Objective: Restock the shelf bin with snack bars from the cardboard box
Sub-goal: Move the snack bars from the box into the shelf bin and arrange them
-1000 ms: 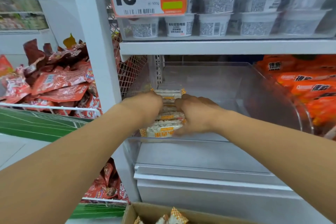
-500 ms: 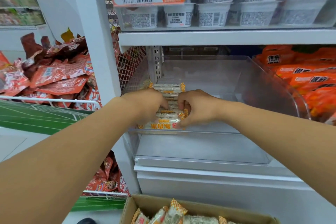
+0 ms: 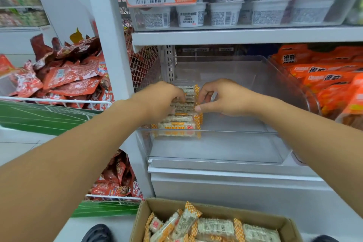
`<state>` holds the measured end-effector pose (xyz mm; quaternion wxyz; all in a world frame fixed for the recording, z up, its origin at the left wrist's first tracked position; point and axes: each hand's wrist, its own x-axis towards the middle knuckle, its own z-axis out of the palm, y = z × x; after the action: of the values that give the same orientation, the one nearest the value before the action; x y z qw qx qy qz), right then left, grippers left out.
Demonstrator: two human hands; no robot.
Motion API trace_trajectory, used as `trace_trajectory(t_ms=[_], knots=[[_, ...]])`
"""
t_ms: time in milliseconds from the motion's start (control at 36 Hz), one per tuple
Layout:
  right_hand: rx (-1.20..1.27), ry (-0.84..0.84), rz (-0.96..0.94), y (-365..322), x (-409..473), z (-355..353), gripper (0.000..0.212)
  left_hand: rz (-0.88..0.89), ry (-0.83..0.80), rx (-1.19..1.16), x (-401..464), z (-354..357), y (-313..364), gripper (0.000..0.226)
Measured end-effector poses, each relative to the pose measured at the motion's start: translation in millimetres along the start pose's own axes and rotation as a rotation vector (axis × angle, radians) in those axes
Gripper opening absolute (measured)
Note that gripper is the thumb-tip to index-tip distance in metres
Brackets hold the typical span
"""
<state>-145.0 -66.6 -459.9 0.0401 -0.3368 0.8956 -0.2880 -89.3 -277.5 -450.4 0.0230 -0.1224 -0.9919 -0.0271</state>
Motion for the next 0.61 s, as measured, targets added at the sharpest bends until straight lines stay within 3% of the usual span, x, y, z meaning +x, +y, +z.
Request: trace_trajectory(t_ms=[83, 167, 222, 250, 306, 333, 389, 417, 444, 500, 556, 611], knots=[[-0.156, 0.219, -0.116, -7, -24, -2, 0.019, 0.042, 0.239, 0.006, -20, -1, 8, 0.023], [-0.117, 0.653, -0.252, -15, -77, 14, 0.027, 0.189, 0.541, -0.044, -55, 6, 34, 0.015], [-0.057, 0.880, -0.260, -15, -120, 45, 0.036, 0.308, 0.579, -0.067, -79, 25, 59, 0.019], [-0.032, 0.900, -0.225, -8, -138, 67, 0.039, 0.354, 0.522, -0.041, -88, 40, 72, 0.022], [0.029, 0.763, -0.027, 13, -169, 114, 0.040, 0.340, 0.203, 0.066, -99, 85, 92, 0.028], [0.062, 0.611, 0.113, 26, -182, 135, 0.041, 0.272, -0.007, 0.105, -105, 110, 99, 0.031], [0.062, 0.158, 0.374, 63, -210, 175, 0.032, 0.141, -0.381, 0.092, -124, 161, 116, 0.041], [-0.002, -0.084, 0.458, 76, -227, 189, 0.019, 0.108, -0.487, 0.044, -135, 185, 123, 0.047], [-0.089, -0.265, 0.504, 87, -245, 199, 0.016, 0.083, -0.536, -0.003, -147, 204, 131, 0.052], [-0.255, -0.447, 0.502, 101, -276, 211, 0.037, 0.039, -0.537, -0.098, -168, 235, 142, 0.058], [-0.322, -0.464, 0.492, 106, -295, 215, 0.048, 0.002, -0.500, -0.140, -179, 255, 151, 0.060], [-0.304, -0.384, 0.515, 107, -299, 218, 0.045, -0.052, -0.460, -0.156, -182, 264, 156, 0.064]])
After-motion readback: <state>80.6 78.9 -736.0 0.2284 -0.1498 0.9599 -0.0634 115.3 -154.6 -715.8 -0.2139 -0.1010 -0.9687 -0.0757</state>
